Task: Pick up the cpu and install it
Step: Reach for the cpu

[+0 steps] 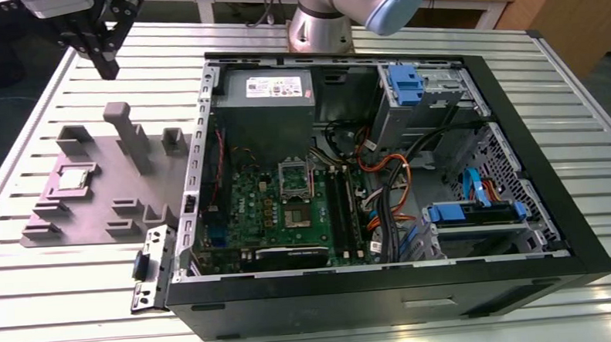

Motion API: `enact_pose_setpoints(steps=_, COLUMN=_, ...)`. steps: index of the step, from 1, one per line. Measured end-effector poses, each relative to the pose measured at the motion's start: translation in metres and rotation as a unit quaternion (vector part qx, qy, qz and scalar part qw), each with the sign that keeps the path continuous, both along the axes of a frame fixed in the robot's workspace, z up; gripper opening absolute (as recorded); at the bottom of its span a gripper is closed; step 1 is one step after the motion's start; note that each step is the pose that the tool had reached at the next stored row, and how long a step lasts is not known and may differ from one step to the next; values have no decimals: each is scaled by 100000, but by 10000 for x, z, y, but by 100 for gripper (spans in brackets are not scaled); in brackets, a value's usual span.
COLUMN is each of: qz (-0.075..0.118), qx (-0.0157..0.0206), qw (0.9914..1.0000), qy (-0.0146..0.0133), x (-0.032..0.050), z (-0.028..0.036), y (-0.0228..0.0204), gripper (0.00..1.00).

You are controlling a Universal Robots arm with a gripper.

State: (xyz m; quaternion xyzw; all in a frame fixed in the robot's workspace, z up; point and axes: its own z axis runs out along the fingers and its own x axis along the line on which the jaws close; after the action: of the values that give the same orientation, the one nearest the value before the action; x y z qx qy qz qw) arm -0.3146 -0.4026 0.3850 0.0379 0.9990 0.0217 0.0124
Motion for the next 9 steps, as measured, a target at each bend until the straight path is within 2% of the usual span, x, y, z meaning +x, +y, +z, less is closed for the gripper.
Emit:
enact_pose_setpoints(steps=4, qz=-1, qx=6, qw=100000, qy=50, x=-111, z=-11, y=0, gripper=11)
enact_pose_setpoints(steps=9, qz=2, qx=0, qw=99999, qy=388, x=-263, z=-24, y=0, gripper=11)
